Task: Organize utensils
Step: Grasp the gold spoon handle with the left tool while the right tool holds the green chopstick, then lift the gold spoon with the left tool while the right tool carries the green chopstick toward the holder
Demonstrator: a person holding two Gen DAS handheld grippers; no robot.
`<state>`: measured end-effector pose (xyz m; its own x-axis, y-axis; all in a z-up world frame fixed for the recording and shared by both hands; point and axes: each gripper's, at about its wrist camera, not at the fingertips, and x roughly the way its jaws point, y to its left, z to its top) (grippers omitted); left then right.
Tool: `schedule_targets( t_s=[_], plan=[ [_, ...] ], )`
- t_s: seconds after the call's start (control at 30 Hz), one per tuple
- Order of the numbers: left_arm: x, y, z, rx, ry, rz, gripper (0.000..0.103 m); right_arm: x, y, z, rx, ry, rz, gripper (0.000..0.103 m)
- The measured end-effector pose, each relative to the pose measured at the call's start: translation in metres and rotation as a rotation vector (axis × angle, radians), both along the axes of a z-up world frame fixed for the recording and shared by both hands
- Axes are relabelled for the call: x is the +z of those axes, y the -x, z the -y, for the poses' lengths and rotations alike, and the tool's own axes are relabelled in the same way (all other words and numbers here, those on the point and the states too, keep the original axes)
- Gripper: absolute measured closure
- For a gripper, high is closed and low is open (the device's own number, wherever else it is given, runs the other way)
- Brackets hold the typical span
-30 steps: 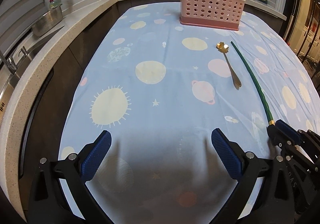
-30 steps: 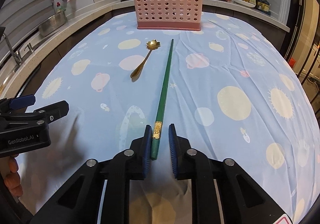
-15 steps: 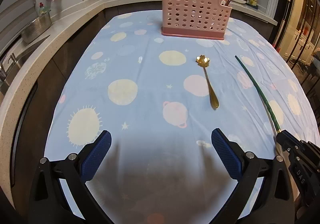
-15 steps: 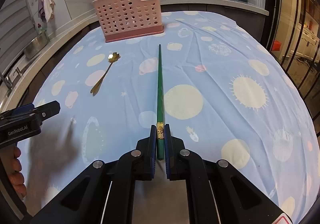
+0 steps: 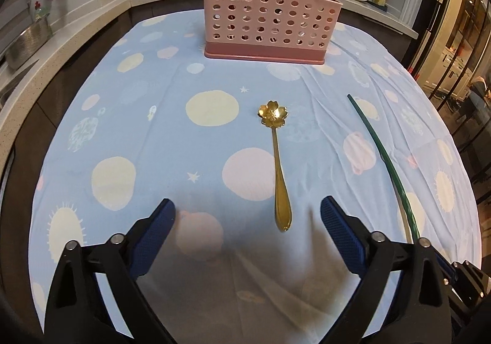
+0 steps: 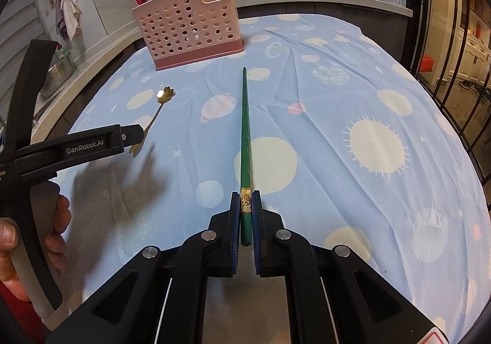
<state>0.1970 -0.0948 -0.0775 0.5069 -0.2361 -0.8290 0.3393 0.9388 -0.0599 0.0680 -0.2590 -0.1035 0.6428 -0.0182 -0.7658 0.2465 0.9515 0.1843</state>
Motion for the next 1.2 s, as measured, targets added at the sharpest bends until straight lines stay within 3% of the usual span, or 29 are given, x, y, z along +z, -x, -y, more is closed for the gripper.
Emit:
schedule_targets(
  t_s=[0.07, 0.27, 0.53, 0.83, 0.93, 1.0, 1.1, 1.13, 1.2],
  plan=[
    [-0.006, -0.005, 0.001, -0.007, 0.014, -0.030, 0.034, -0.002, -0.002, 0.002, -0.001, -0.007, -0.004, 0.096],
    [-0.006, -0.005, 0.001, -0.018, 0.018, -0.017, 0.048, -0.005, -0.004, 0.005, -0.003, -0.013, -0.011, 0.096],
    [-0.005, 0.010, -0.005, -0.076, 0.033, -0.026, 0.092, -0.006, -0.004, 0.005, -0.003, -0.012, -0.009, 0.096],
    [-0.004, 0.023, -0.014, -0.099, 0.081, -0.053, 0.092, 0.001, 0.005, -0.003, -0.002, 0.001, 0.007, 0.096],
    [-0.004, 0.022, -0.011, -0.104, 0.074, -0.047, 0.080, 0.002, 0.006, -0.004, -0.002, 0.002, 0.009, 0.096],
    [-0.004, 0.019, -0.009, -0.101, 0.075, -0.048, 0.079, 0.002, 0.006, -0.005, 0.000, 0.000, 0.010, 0.096],
    [-0.005, 0.015, -0.007, -0.100, 0.085, -0.049, 0.080, 0.002, 0.005, -0.005, 0.003, 0.002, 0.008, 0.096],
    [-0.004, 0.014, -0.007, -0.101, 0.089, -0.049, 0.089, 0.002, 0.005, -0.005, 0.004, 0.003, 0.008, 0.096],
    [-0.005, 0.013, -0.007, -0.111, 0.098, -0.062, 0.093, 0.002, 0.006, -0.005, 0.002, 0.001, 0.008, 0.096]
  ],
)
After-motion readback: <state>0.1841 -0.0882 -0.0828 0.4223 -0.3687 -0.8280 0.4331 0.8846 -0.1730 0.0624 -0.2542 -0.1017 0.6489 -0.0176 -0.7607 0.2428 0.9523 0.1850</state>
